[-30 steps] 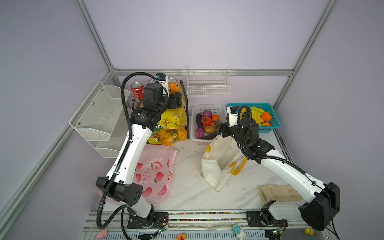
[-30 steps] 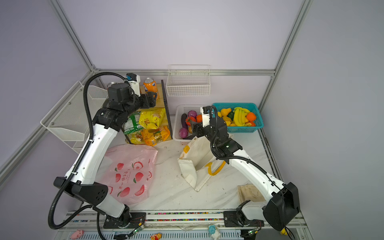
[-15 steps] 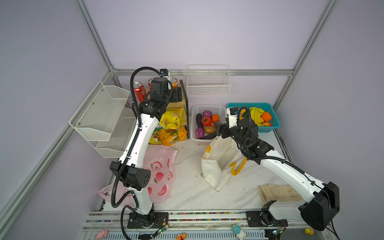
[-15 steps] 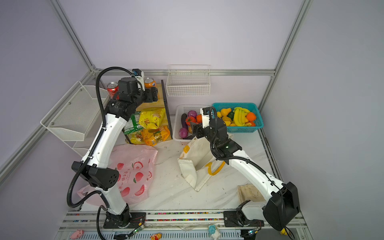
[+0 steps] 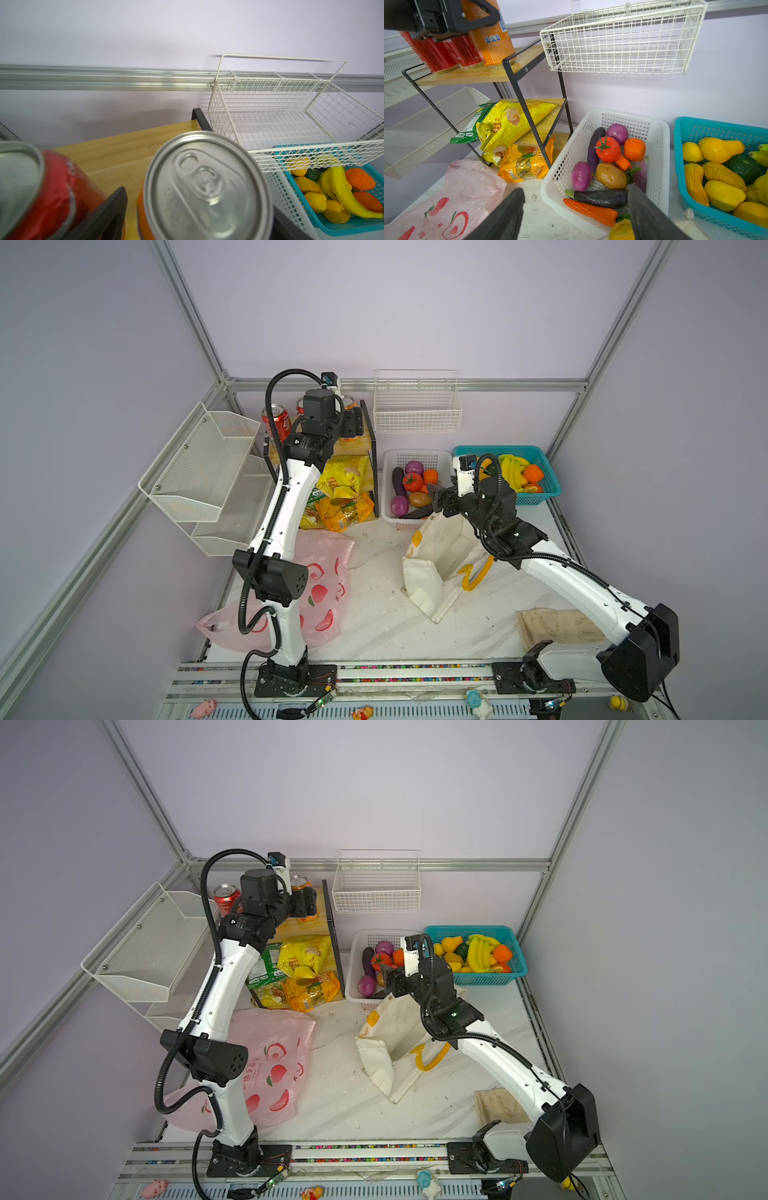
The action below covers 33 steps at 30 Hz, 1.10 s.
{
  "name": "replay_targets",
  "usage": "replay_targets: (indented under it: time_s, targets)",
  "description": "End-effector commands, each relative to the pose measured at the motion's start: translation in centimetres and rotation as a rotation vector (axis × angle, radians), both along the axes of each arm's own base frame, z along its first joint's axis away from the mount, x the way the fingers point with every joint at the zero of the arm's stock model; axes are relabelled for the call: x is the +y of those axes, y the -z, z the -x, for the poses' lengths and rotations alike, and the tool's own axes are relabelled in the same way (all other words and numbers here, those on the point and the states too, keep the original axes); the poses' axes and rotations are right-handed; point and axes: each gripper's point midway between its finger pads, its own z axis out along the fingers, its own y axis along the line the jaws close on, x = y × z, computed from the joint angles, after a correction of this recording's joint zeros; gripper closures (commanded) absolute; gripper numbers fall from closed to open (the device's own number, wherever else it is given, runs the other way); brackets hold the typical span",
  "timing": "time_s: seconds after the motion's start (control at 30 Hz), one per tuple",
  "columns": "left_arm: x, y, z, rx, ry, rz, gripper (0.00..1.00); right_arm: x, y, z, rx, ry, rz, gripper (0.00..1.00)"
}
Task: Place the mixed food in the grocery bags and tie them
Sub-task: 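Grasp the orange can on the shelf with the left gripper, then carry the orange can over the tote with left gripper while right lifts away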
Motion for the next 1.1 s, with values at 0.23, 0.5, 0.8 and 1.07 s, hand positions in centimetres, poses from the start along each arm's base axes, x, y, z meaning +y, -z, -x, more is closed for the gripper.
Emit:
replay_targets:
  time_s: [0.23,0.5,0.8,1.07]
  targets:
    - [-0.1,-5.6,-0.7,-0.183,0.029,-0.013,0.23,-0.7,-0.8,0.8,-0.028,0.012,-0.008,0.20]
    - [-0.6,-6.8,0.4,-0.206,0.068,0.009,0.42,-0.8,-0.2,0.8,-0.012,0.017,0.000,0.20]
    - [-4.4,-11.1,8.2,-0.300,0.189,0.051,0.52,-4.3,0.7,0.7,0.050,0.150,0.005,0.19]
    - [-13.3,-7.1,16.8,-0.348,0.398,0.141,0.53,-15.5,0.8,-2.1,0.122,0.356,-0.112,0.19]
